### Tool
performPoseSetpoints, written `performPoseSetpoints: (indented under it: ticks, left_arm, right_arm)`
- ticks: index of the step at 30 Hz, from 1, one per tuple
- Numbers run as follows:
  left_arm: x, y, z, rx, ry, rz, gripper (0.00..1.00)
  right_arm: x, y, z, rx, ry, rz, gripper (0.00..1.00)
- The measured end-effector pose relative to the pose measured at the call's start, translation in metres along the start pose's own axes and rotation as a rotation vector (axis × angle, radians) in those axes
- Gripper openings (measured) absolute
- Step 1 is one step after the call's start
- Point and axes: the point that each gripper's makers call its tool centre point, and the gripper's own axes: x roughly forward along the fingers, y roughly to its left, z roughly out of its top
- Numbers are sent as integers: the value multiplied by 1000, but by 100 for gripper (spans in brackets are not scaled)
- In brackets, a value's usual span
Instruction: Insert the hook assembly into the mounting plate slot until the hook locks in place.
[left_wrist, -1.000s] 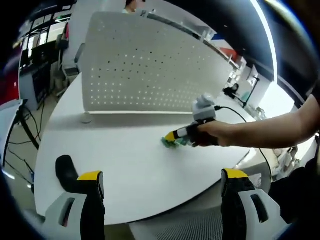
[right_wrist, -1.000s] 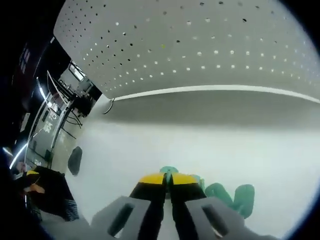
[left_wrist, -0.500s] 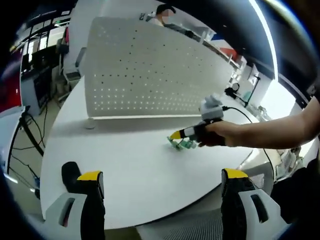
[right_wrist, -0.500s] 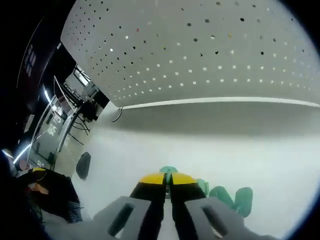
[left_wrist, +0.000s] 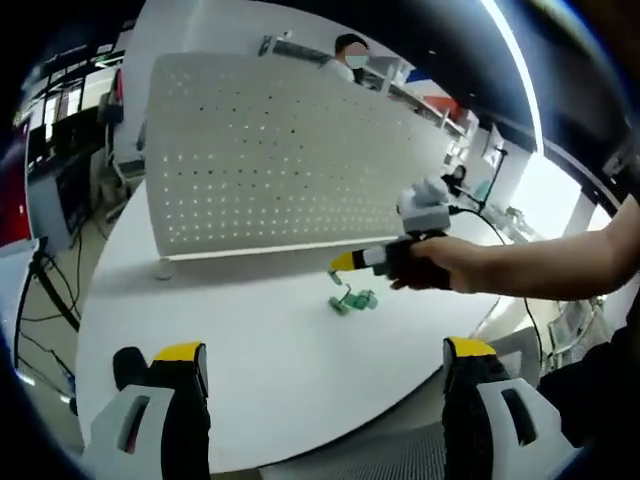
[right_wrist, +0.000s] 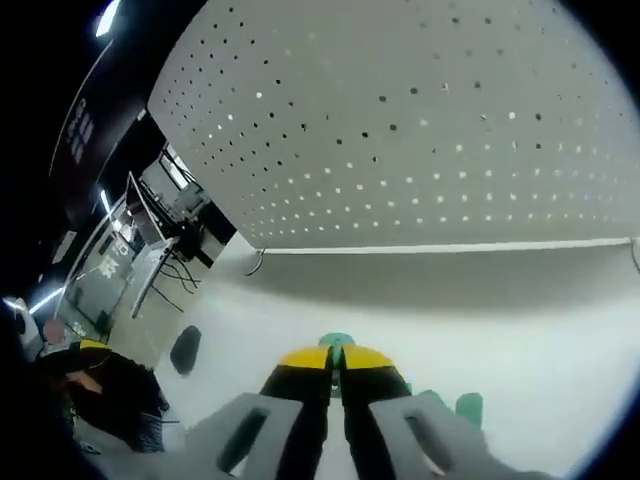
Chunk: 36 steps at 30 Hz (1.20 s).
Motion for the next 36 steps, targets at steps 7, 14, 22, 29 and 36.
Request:
performPoseSetpoints:
  ticks: [7,14,22,29,36]
  left_arm:
    - [5,-12,2,4,-1,-30,99]
    - [12,-16,1,-19,4,-49,98]
    - [22,-25,-2,-43,2,-74,97]
    - [27,-33,-1,-16,7,-73,96]
    - [31,-40,2,-4,8,-80,94]
  right_arm:
    - [-21,16,22,-13,-85,31,0]
    - [-42,26,32,-39,-132,52,0]
    - [-72,38,37,-76,-179,77,0]
    - [-100,59,39,-109,-231,110,0]
    - [-124,86,31,-115,-272,163,0]
